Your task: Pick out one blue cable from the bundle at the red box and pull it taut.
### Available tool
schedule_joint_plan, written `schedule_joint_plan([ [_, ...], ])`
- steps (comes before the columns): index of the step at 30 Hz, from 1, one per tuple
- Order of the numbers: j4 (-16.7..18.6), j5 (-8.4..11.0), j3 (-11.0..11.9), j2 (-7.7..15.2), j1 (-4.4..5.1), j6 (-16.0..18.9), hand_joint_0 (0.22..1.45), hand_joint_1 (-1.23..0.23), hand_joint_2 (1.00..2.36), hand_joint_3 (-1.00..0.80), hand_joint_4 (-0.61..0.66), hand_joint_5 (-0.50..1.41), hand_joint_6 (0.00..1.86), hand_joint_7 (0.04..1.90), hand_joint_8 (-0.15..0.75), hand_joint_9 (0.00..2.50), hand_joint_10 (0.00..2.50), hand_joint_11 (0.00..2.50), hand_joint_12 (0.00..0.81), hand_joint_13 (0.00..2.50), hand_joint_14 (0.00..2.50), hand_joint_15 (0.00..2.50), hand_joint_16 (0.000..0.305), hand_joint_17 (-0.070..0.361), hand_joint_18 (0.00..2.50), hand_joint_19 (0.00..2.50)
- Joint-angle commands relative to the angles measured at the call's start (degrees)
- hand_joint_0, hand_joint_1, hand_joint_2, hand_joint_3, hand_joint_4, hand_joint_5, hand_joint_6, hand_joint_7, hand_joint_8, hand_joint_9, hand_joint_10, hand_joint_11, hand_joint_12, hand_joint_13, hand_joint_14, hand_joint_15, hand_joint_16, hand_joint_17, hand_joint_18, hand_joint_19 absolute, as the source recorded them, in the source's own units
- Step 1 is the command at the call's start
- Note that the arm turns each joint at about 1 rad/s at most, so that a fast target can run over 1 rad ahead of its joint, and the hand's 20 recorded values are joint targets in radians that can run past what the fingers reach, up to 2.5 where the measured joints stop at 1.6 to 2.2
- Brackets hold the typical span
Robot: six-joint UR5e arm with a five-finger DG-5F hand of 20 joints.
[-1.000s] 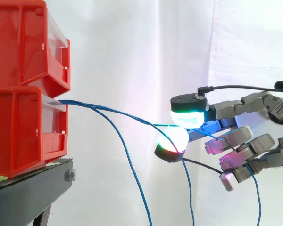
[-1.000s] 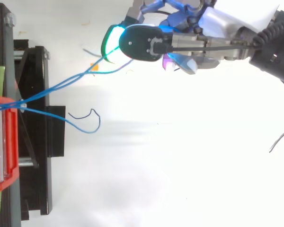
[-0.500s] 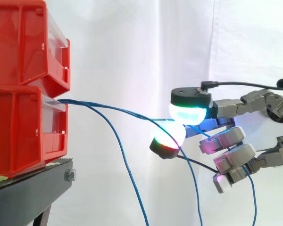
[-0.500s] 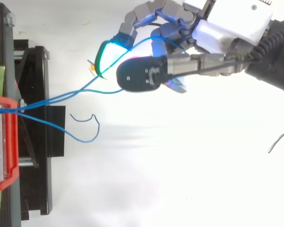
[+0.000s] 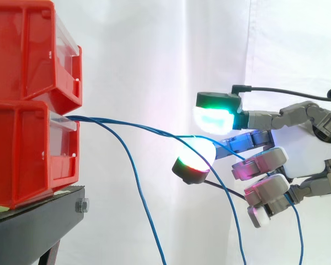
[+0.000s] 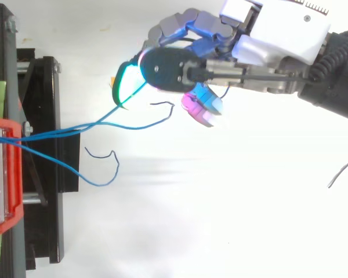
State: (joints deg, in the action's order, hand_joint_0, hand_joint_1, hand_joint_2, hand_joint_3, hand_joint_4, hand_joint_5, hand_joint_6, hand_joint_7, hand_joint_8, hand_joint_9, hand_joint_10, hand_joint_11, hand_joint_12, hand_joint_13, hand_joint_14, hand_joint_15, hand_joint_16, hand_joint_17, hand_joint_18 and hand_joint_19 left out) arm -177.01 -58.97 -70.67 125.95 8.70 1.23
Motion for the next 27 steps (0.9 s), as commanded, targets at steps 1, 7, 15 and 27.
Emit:
schedule_joint_plan([
  [1,0.09,-0.01,-0.08,0.00,0.00,0.00,0.58,-0.57,1.02,-0.24,-0.10,-0.12,0.93,0.82,0.173,0.75,2.50,0.58,0.280,1.13,0.33,1.38,0.041,0.093,0.68,1.09],
  [7,0.00,-0.01,0.01,0.00,0.09,0.00,0.60,-0.72,1.02,-0.09,-0.08,-0.12,0.95,0.83,0.198,0.74,2.50,0.56,0.315,1.13,0.20,1.40,0.046,0.103,0.72,1.05],
  [15,0.09,-0.01,0.01,0.00,0.09,0.00,0.63,-0.77,1.02,-0.09,-0.14,-0.13,0.96,0.84,0.188,0.67,2.50,0.59,0.316,1.04,0.01,1.39,0.044,0.100,0.67,1.02],
  [27,0.09,-1.41,0.01,0.00,0.26,-0.09,0.68,-0.82,1.01,-0.37,-0.15,-0.14,0.96,0.81,0.167,0.66,2.50,0.59,0.304,0.94,0.01,1.32,0.042,0.096,0.62,0.99],
])
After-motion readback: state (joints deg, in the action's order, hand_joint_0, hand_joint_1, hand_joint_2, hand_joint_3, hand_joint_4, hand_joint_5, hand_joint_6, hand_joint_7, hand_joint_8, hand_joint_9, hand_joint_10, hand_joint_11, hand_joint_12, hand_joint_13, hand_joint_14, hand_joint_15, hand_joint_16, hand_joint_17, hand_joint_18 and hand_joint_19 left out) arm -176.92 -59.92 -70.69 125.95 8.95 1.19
